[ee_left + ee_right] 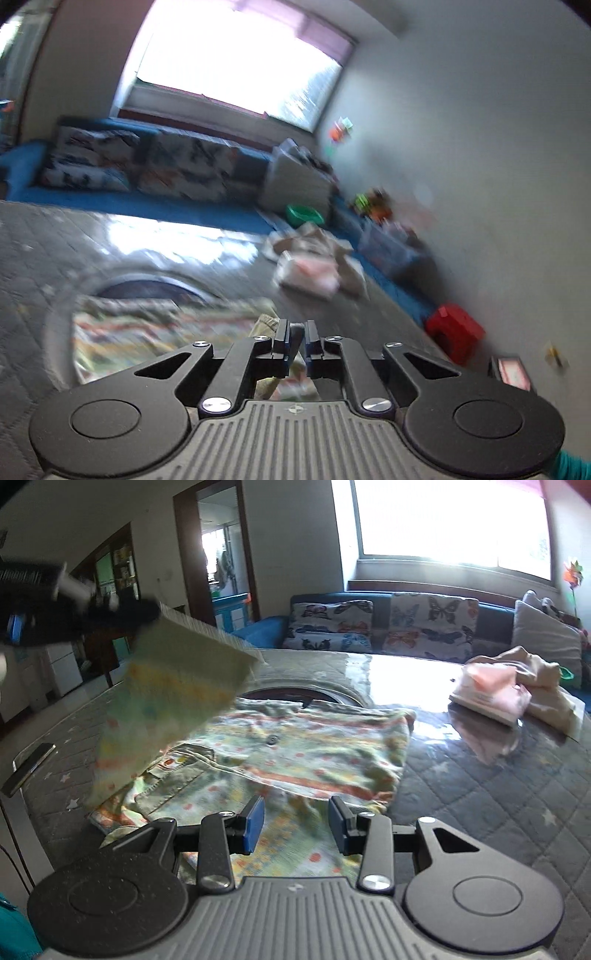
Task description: Fold clothes
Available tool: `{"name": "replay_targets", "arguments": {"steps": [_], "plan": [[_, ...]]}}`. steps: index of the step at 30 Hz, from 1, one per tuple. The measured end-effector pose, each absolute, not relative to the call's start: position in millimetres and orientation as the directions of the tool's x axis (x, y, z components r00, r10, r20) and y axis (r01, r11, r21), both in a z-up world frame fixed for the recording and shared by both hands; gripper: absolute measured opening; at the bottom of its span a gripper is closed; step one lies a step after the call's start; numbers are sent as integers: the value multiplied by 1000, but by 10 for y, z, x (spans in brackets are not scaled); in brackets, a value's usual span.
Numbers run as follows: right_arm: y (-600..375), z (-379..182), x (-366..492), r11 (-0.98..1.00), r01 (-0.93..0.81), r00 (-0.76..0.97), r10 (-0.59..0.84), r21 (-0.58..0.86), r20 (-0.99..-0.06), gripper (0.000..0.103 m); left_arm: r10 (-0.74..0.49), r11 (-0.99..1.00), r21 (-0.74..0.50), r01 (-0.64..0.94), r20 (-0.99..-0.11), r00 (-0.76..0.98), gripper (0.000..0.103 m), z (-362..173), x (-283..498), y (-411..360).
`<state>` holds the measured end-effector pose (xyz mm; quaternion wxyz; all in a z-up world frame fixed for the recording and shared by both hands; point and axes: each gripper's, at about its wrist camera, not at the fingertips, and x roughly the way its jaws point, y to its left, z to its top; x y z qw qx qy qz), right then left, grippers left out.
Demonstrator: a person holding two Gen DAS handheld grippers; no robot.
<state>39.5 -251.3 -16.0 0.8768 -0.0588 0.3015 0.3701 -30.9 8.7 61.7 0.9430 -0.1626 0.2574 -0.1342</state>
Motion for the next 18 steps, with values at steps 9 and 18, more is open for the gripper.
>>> {"name": "replay_targets", "arguments": {"steps": [9, 18], "plan": [[-2552, -208, 464, 726, -670, 527, 614, 157, -588, 38, -263, 944, -314, 101, -529, 807, 43, 405, -568, 481], [-2333, -495, 627, 722, -662, 439, 593, 203, -675, 38, -103, 968, -235, -86, -685, 721, 55, -147, -1125, 1059]]}}
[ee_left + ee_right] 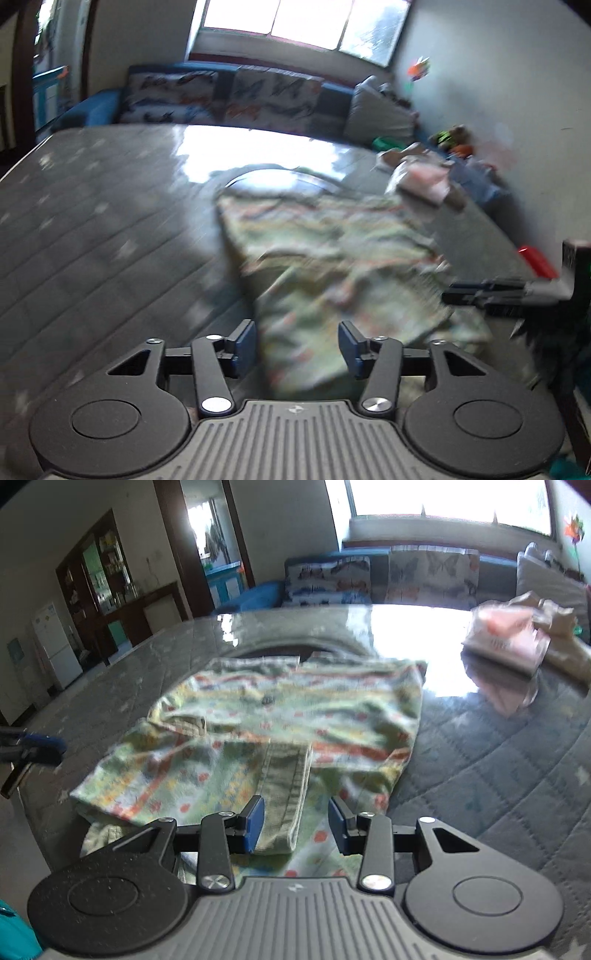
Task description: Fold clothes
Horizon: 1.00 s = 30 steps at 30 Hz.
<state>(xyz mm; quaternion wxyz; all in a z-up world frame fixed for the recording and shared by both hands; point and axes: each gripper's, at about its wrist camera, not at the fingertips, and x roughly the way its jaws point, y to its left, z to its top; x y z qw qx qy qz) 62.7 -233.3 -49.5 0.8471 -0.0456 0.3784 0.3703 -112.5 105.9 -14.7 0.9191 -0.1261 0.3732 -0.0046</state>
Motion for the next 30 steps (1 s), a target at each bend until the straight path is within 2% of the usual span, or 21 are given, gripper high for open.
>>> {"name": "replay_targets", "arguments": {"steps": [4, 12, 16, 19, 22, 24, 27, 30], "plan": [[-2266, -553, 638, 720, -667, 422, 579, 194, -697, 38, -103, 969, -228, -93, -719, 687, 56, -305, -1237, 1090], [-2194, -509, 623, 723, -670, 427, 563, 171, -707, 7, -109, 980, -191, -50, -733, 672, 54, -483, -1219, 916], [-2204, -435, 606, 728, -667, 449, 563, 160, -694, 5, -88, 976, -201, -87, -721, 687, 53, -499, -1205, 937], [-2195, -336, 567, 726, -674, 472, 568, 138, -674, 4, -68, 976, -193, -102, -712, 699, 42, -502, -1209, 945], [-2198, -236, 533, 724, -679, 494, 572, 120, -654, 4, -54, 978, -179, -105, -708, 704, 21, -511, -1213, 943], [-2209, -128, 469, 721, -686, 519, 578, 96, -630, 3, -44, 982, -161, -99, -705, 708, 14, -509, -1232, 931], [-2230, -25, 374, 720, -690, 539, 577, 70, -614, 3, -35, 989, -126, -76, -702, 712, 10, -493, -1250, 889], [-2225, -145, 350, 729, -684, 536, 537, 38, -651, 3, -48, 992, -114, -47, -710, 702, 10, -496, -1258, 882]]}}
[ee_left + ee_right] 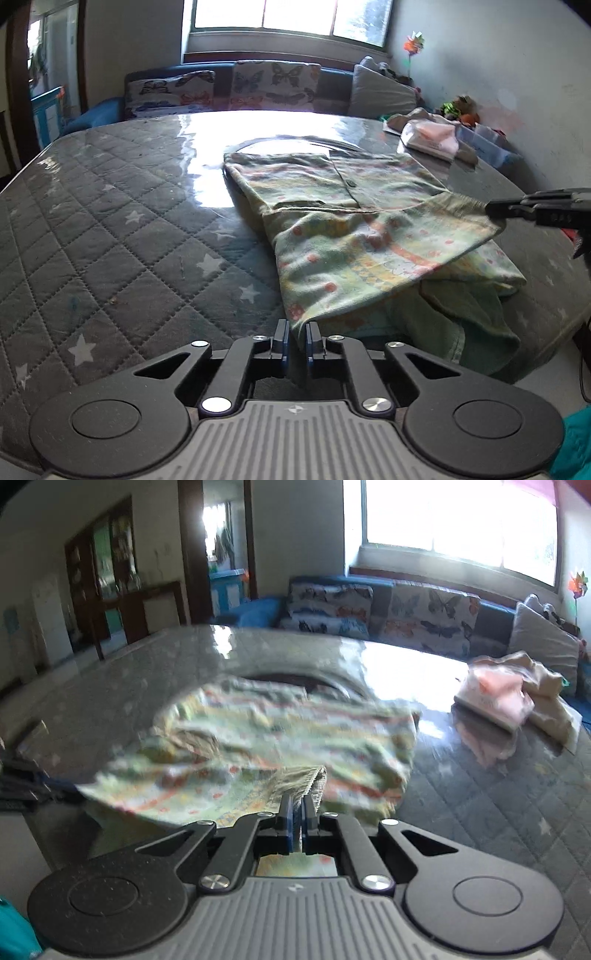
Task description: Fold clothes
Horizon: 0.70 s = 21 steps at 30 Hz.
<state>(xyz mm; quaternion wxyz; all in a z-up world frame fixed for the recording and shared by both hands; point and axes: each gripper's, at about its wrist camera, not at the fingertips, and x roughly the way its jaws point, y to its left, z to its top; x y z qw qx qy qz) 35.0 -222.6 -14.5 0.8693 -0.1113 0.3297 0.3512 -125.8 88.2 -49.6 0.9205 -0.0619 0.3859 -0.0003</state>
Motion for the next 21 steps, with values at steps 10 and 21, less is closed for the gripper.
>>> {"name": "replay_targets", "arguments": {"steps": [10, 21], "plan": [[-2330, -172, 507, 728, -680, 507, 556, 91, -659, 12, -82, 995, -102, 15, -697, 712, 16, -161, -1253, 1086], [-2154, -414, 721, 737, -664, 479, 549, 126, -685, 34, -170, 985, -125, 115, -677, 716, 16, -321, -365, 764]]}}
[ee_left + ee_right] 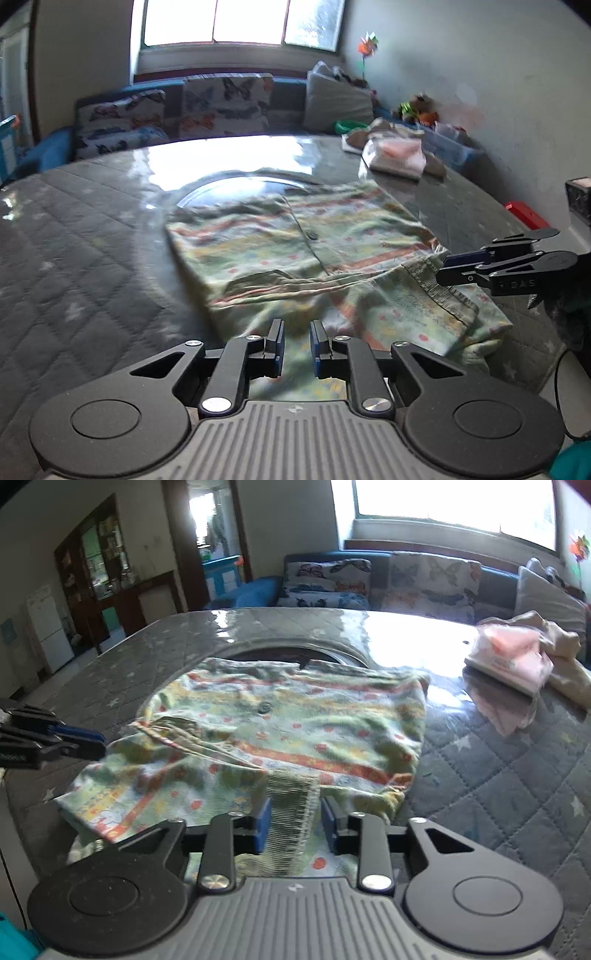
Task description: Fold clothes
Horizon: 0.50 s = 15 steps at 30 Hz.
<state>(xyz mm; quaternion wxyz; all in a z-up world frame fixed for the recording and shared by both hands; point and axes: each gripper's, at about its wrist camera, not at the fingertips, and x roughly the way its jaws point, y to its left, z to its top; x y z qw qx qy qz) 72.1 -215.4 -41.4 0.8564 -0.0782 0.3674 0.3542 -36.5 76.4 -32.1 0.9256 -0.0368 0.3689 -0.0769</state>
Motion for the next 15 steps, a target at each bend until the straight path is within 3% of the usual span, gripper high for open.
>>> {"name": "replay_targets", "arguments": {"steps": [6, 15], "plan": [[-2159, -480, 787, 742, -656, 467, 543, 139, -697, 34, -112, 990, -17, 140, -699, 706, 16, -477, -180, 729], [-2057, -511, 794, 720, -682, 451, 552, 129, -701, 40, -43, 999, -36, 25, -706, 707, 16, -532, -158, 988]]}}
